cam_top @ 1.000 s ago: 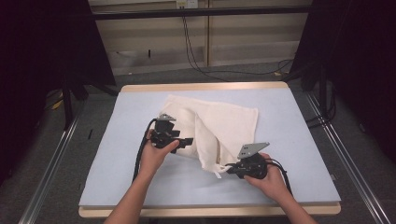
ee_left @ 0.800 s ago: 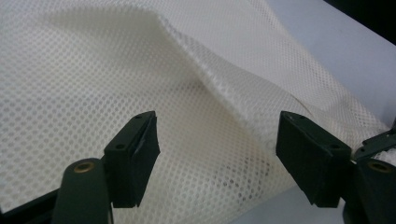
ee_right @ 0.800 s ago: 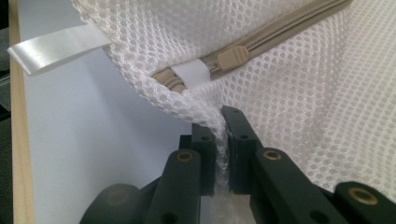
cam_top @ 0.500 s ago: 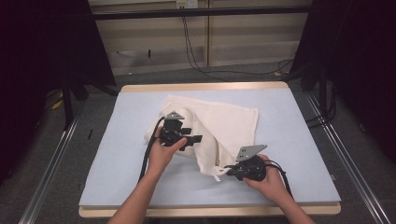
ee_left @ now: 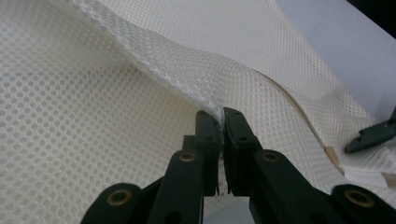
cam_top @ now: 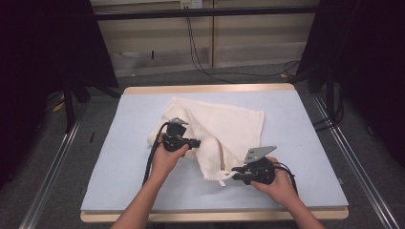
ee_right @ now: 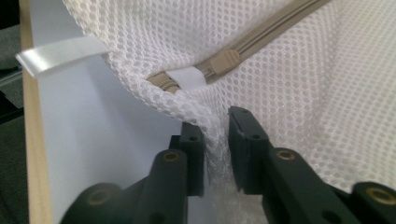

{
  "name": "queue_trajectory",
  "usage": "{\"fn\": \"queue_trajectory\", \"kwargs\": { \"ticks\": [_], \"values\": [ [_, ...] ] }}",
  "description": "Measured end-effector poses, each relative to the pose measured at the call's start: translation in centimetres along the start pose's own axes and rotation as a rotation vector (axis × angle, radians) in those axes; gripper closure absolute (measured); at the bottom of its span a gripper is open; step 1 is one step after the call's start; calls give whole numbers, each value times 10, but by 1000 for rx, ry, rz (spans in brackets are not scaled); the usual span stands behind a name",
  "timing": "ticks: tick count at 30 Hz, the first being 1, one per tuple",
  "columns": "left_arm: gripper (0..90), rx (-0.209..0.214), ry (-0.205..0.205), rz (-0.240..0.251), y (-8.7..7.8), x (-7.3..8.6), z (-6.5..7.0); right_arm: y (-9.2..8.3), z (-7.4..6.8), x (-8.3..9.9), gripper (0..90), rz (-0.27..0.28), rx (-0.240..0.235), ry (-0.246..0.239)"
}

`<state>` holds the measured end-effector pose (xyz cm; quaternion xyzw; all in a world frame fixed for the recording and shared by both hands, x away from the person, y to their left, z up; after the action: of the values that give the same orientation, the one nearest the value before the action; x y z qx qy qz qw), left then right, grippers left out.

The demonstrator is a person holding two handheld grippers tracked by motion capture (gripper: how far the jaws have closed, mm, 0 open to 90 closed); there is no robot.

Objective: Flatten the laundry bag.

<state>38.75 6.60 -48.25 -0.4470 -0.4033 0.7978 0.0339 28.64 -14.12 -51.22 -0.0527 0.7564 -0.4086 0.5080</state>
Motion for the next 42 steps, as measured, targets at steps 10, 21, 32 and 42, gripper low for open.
{"fn": "queue_trajectory", "kwargs": {
  "ticks": [10, 21, 32, 42],
  "values": [
    [857, 9, -11, -24, -8, 17, 1, -47, 18, 3, 438, 48, 9, 60],
    [857, 14, -6, -40, -13, 29, 4, -41, 58, 0, 355, 104, 245, 93],
    [855, 16, -2, -32, -25, 44, 10, 23, 80, -17, 276, -18, 253, 85],
    [853, 9, 8, -17, -29, 43, 11, 26, 69, -21, 614, -52, 251, 94]
  ]
}}
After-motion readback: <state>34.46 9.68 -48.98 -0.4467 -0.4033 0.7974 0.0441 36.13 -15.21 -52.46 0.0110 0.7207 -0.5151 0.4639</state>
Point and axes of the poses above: each handheld gripper's, and its own axes: y roughly forward along the jaws, x roughly out of its underside, z roughly to its right, the point moved 6 cm from there along y, roughly forward along the jaws, and after that the axes turned 3 degrees about y, right-handed, at the moved point
